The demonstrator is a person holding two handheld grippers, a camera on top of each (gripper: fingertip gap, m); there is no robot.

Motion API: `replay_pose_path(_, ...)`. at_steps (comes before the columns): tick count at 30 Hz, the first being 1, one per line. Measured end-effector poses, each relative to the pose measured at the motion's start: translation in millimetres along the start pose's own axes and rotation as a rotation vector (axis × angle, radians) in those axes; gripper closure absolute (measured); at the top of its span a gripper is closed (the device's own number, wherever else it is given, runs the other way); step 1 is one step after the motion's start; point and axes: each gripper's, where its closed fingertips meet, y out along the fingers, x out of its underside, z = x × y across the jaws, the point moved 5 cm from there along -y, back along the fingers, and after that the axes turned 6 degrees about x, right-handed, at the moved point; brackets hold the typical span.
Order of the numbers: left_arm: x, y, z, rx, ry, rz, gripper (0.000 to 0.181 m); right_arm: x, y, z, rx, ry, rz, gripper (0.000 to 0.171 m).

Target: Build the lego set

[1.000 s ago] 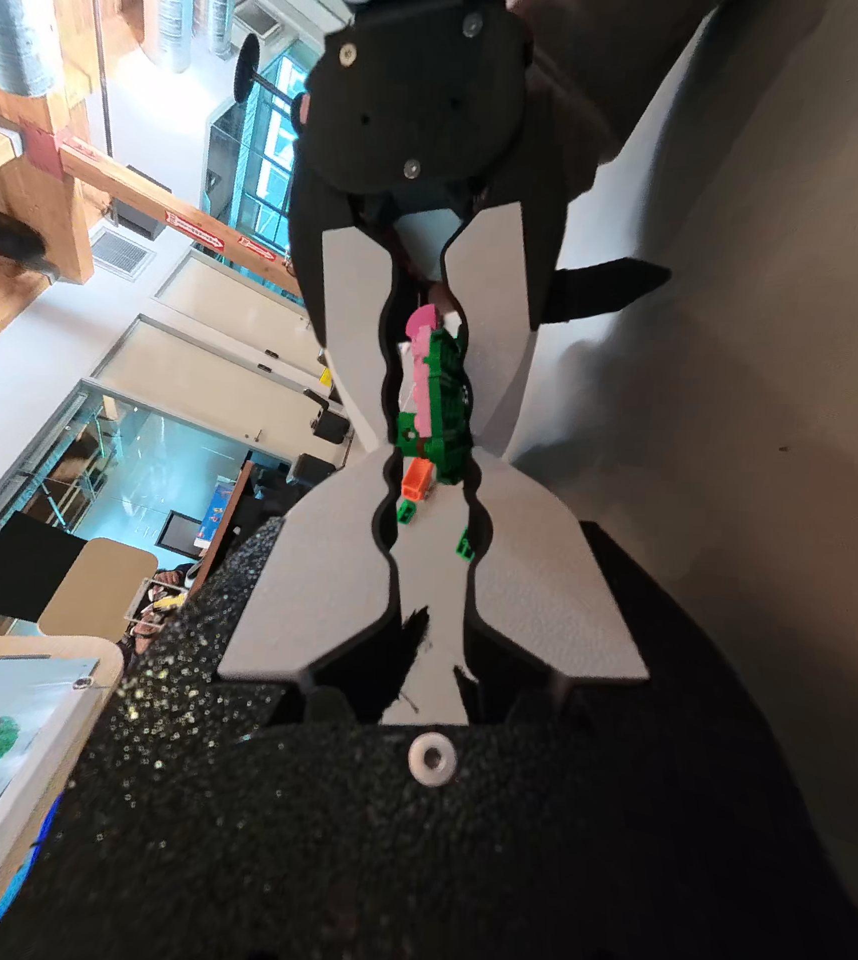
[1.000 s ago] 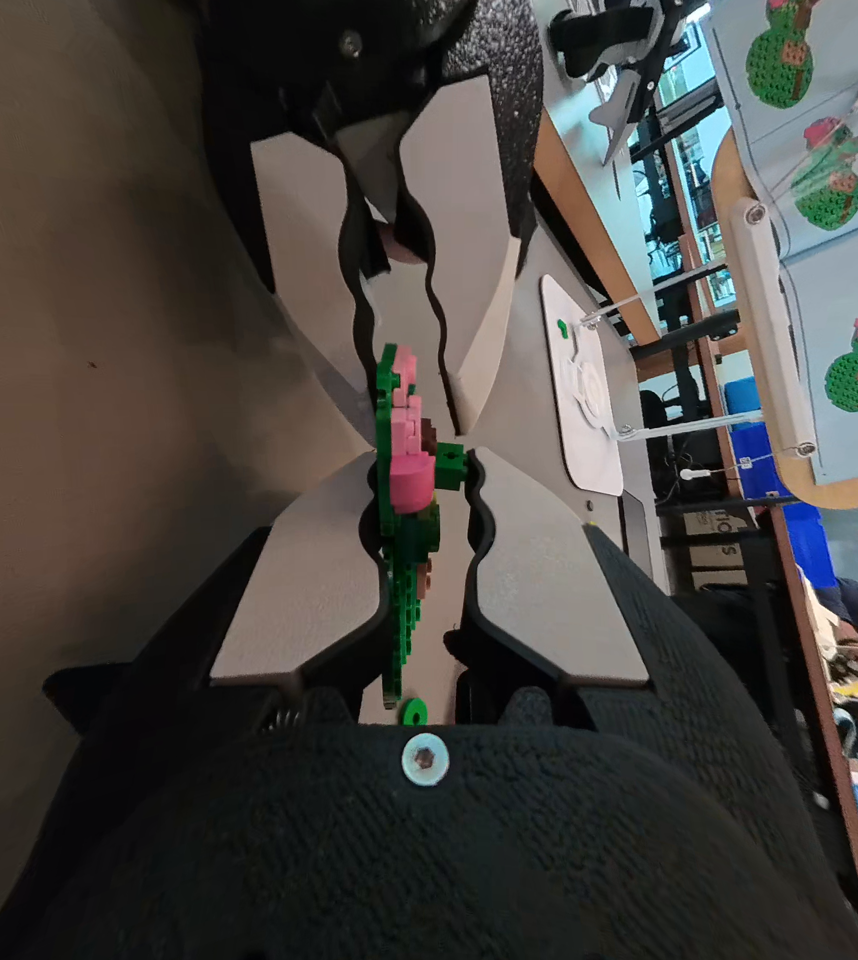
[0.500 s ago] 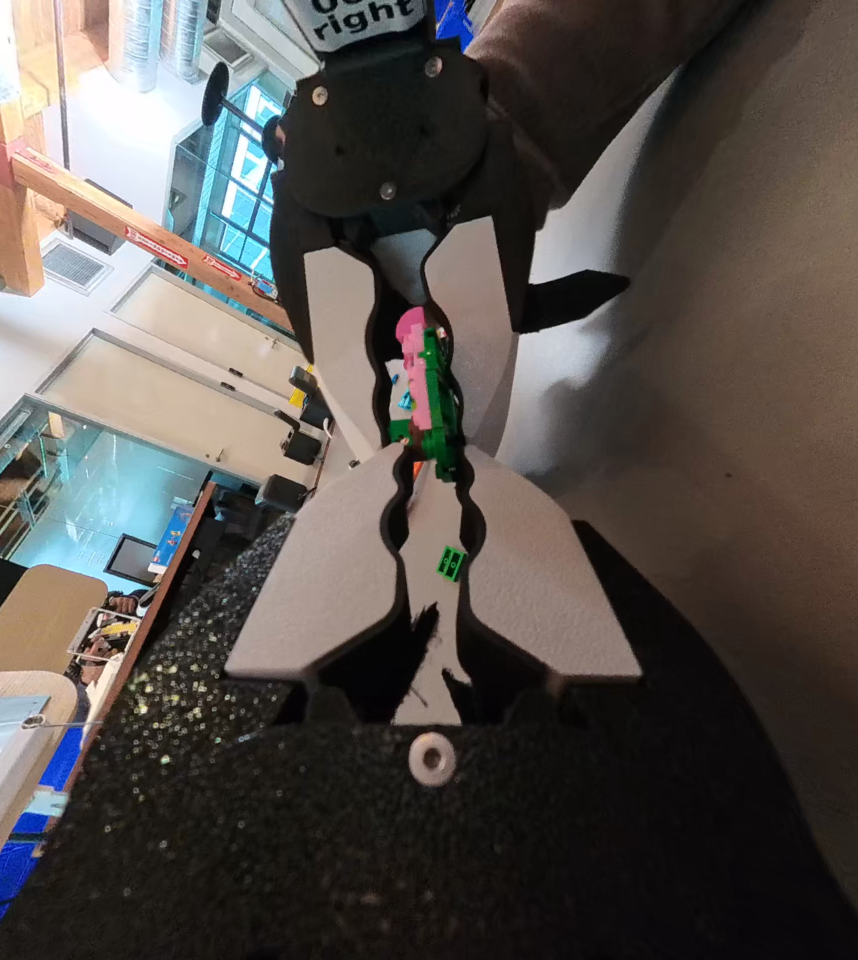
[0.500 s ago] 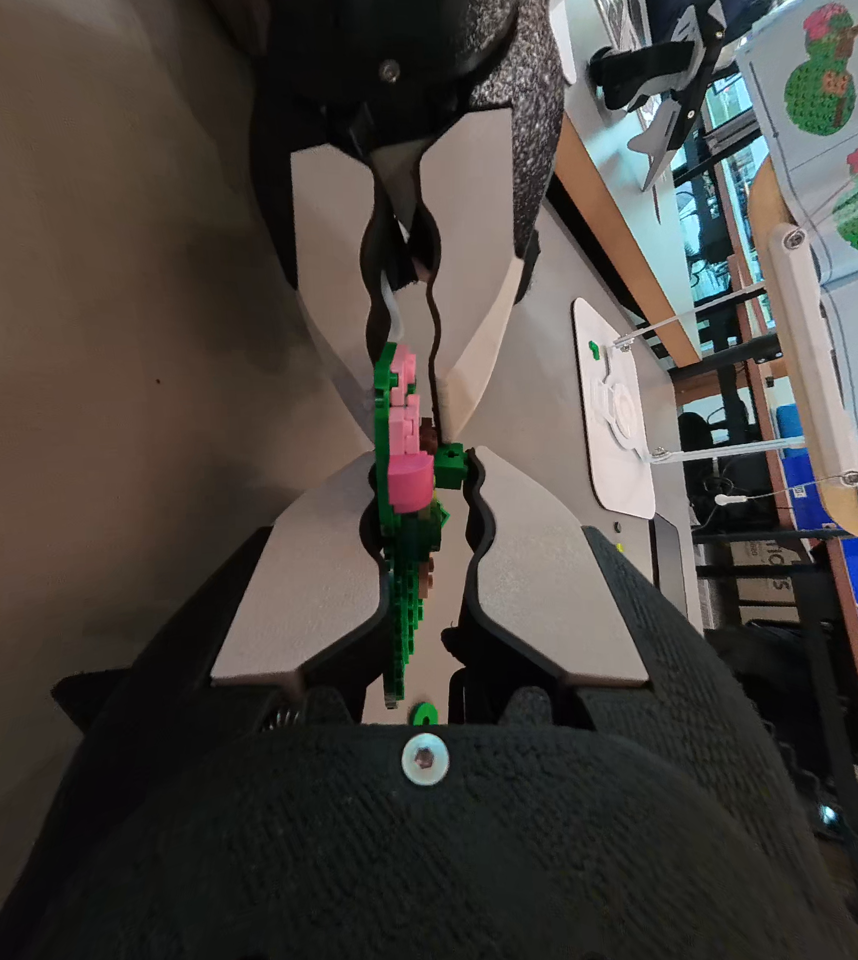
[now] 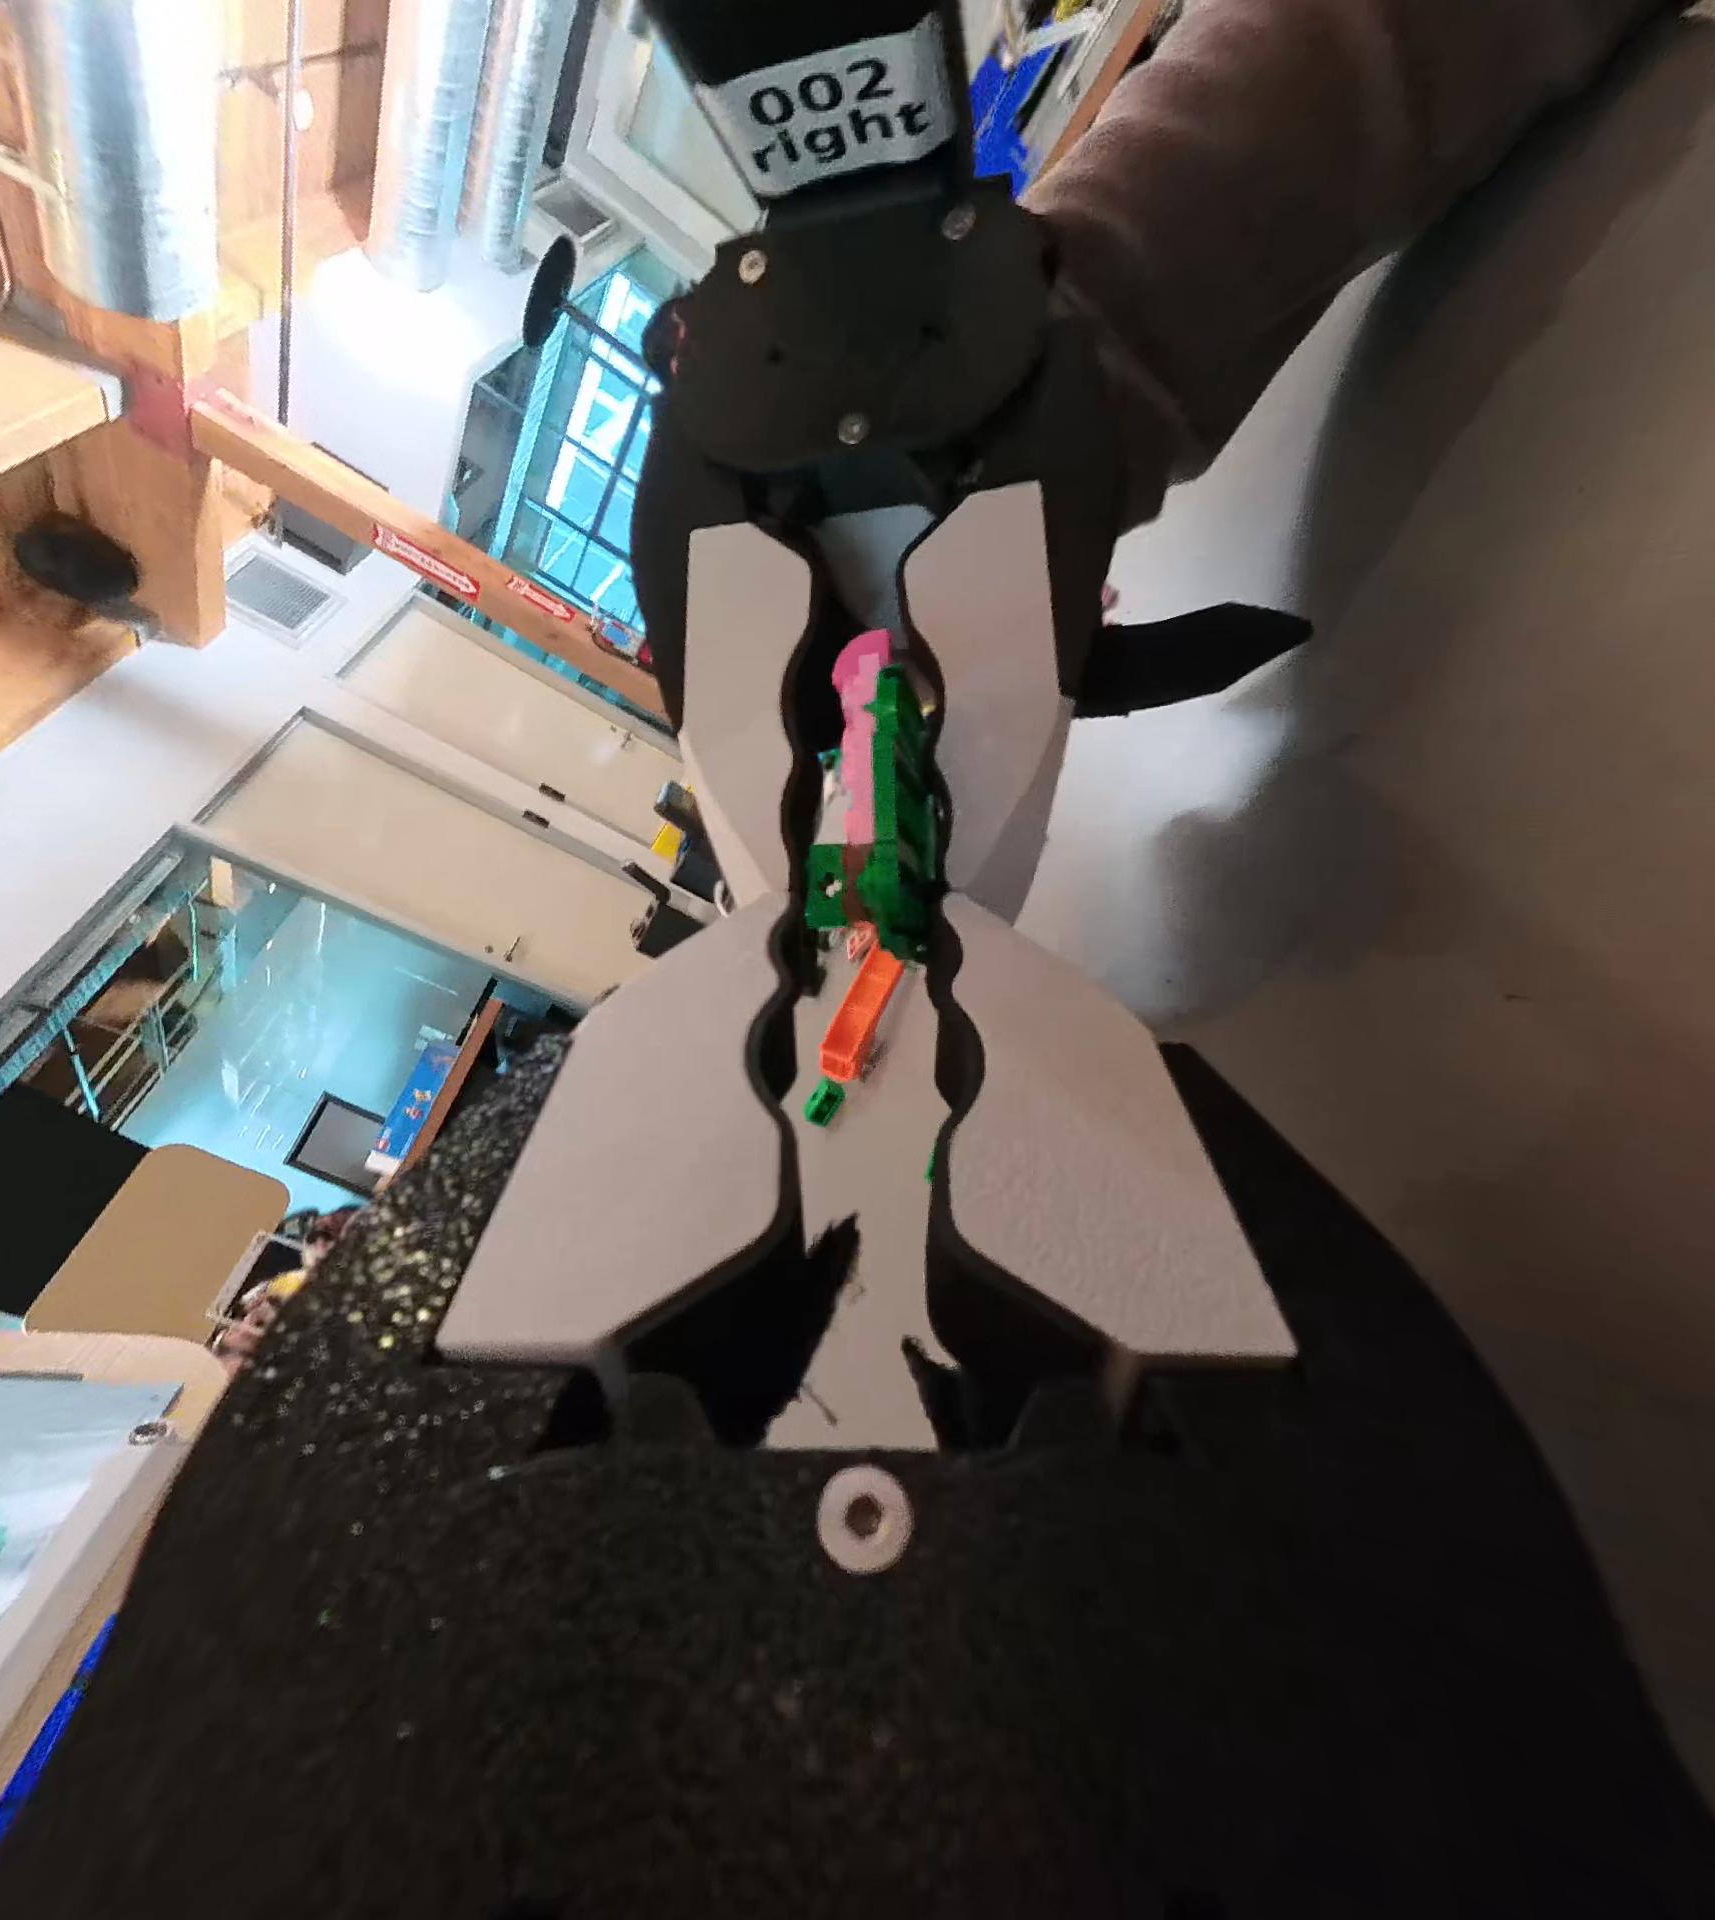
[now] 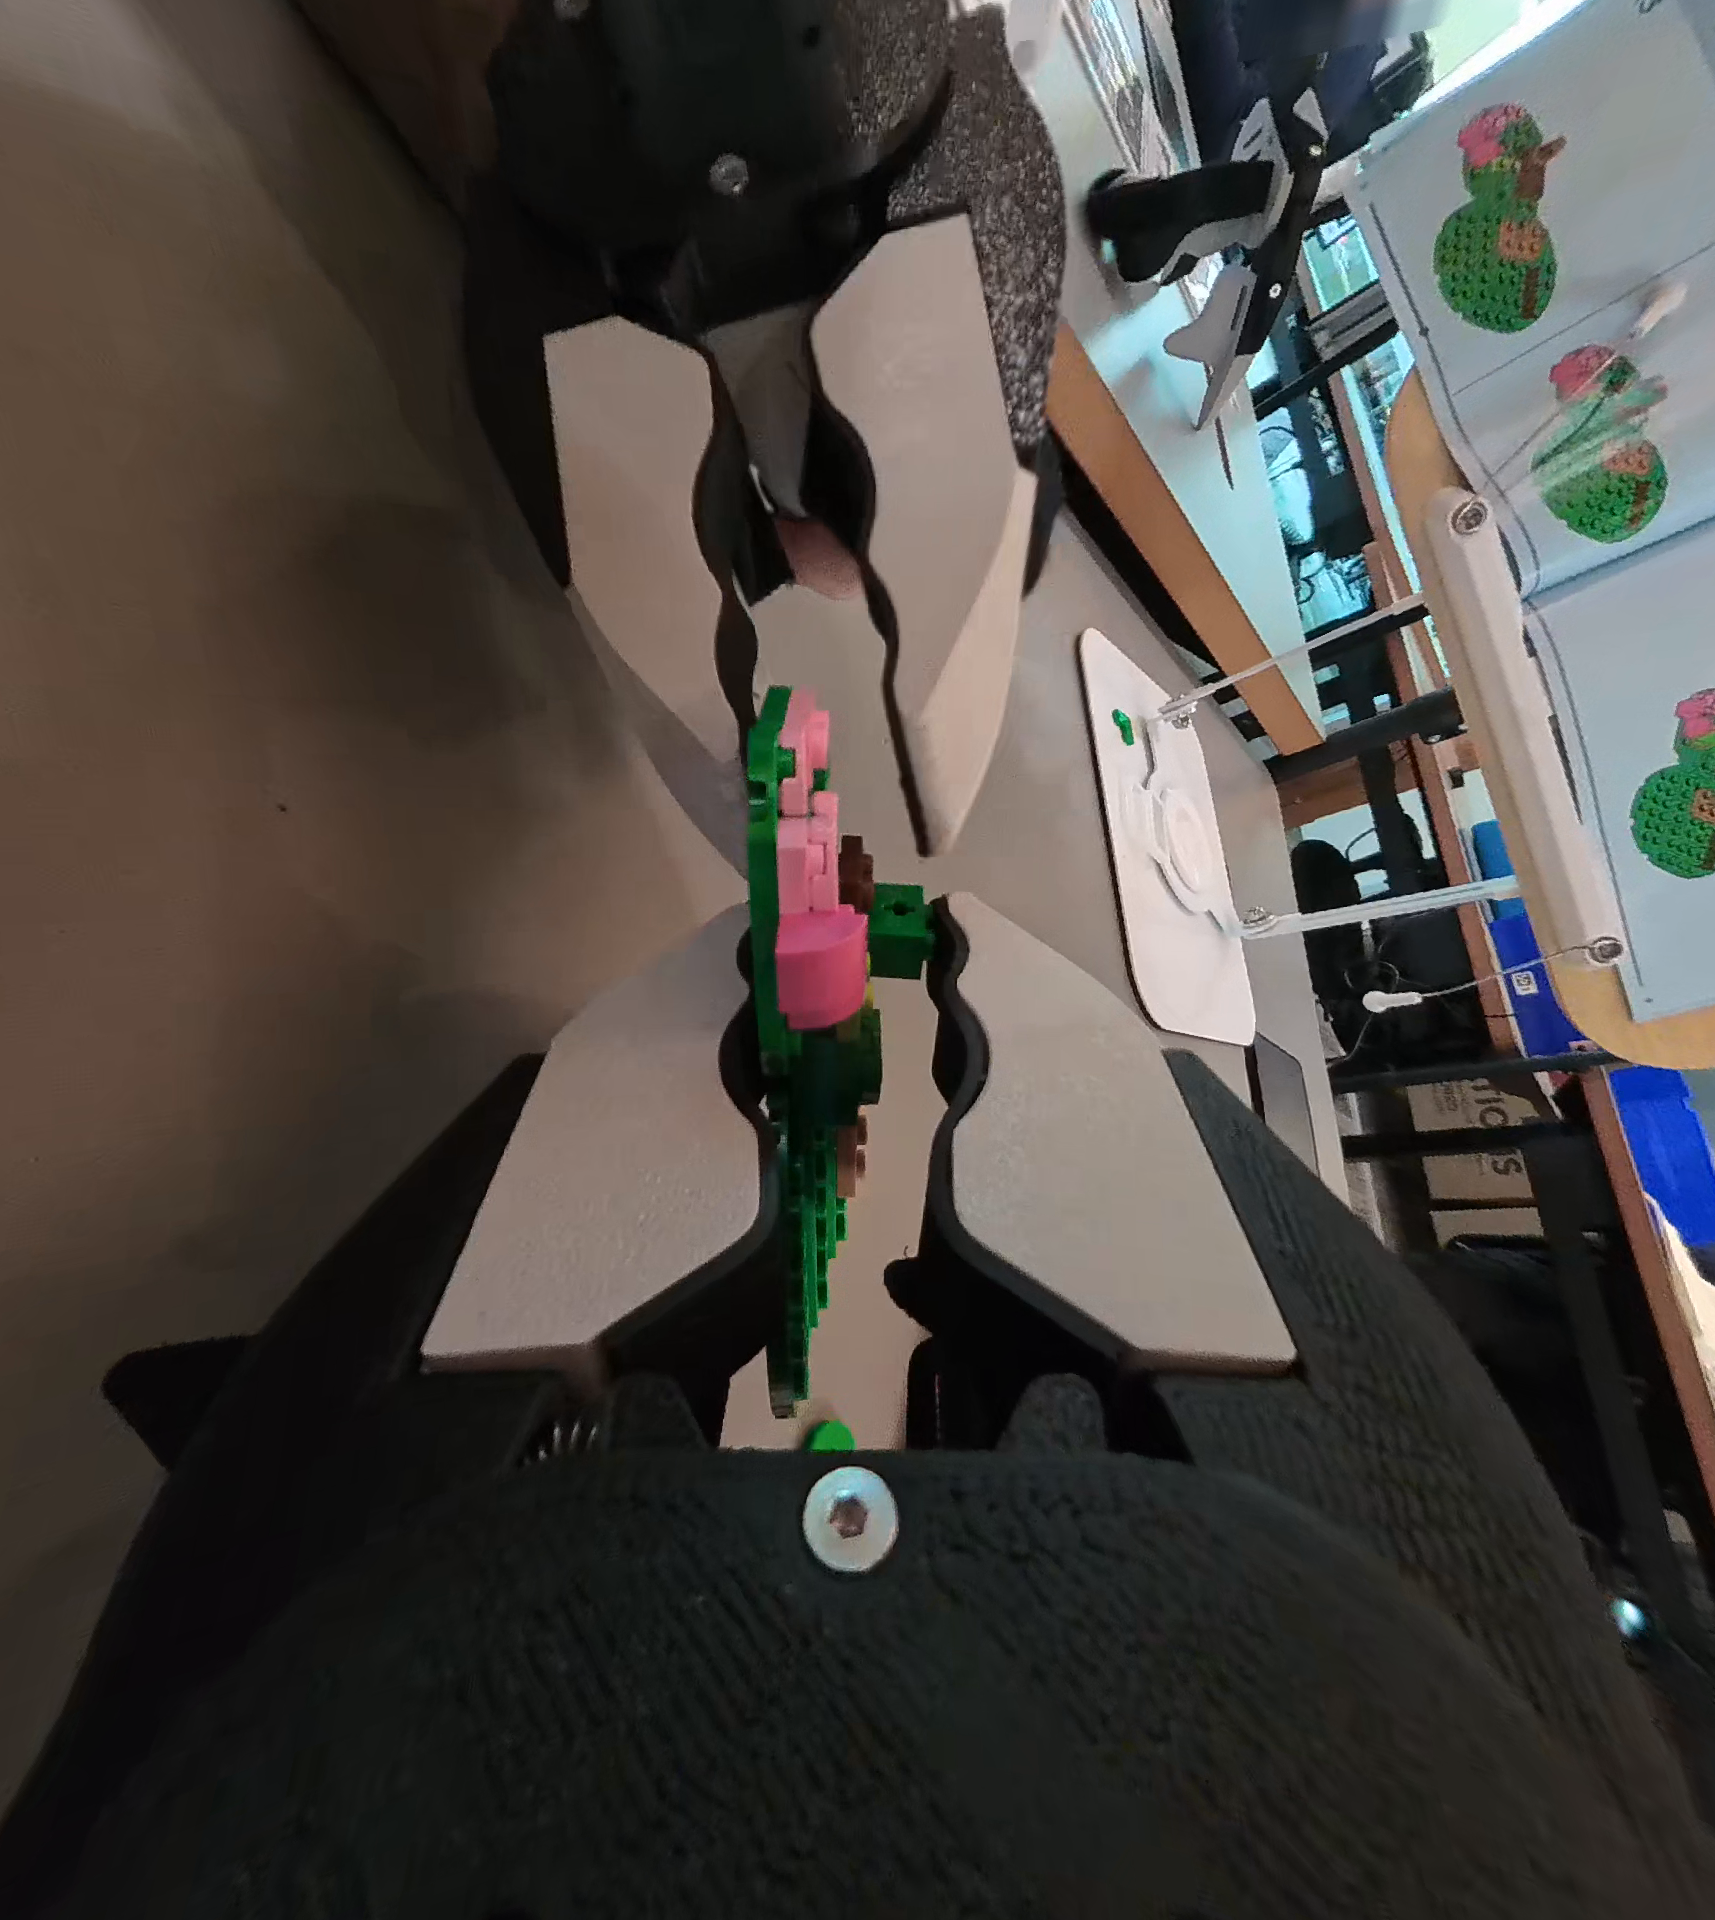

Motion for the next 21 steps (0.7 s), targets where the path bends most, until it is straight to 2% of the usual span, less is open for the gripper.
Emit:
replay_pose_path(6,-6.0,-4.6,-3.6,0.006,-0.05,0.075,0.156,-2.8,-1.8,-0.5,-0.014,0.023,0.024,0.145)
replay_pose_path(13,-7.9,-3.7,-6.7,0.01,-0.142,0.093,0.15,-4.2,-5.4,0.0,-0.033,0.027,0.044,0.145)
replay_pose_path(21,-4.2,-1.2,-6.3,0.033,-0.163,0.073,0.144,-1.0,-4.6,-3.1,-0.066,0.008,0.016,0.144)
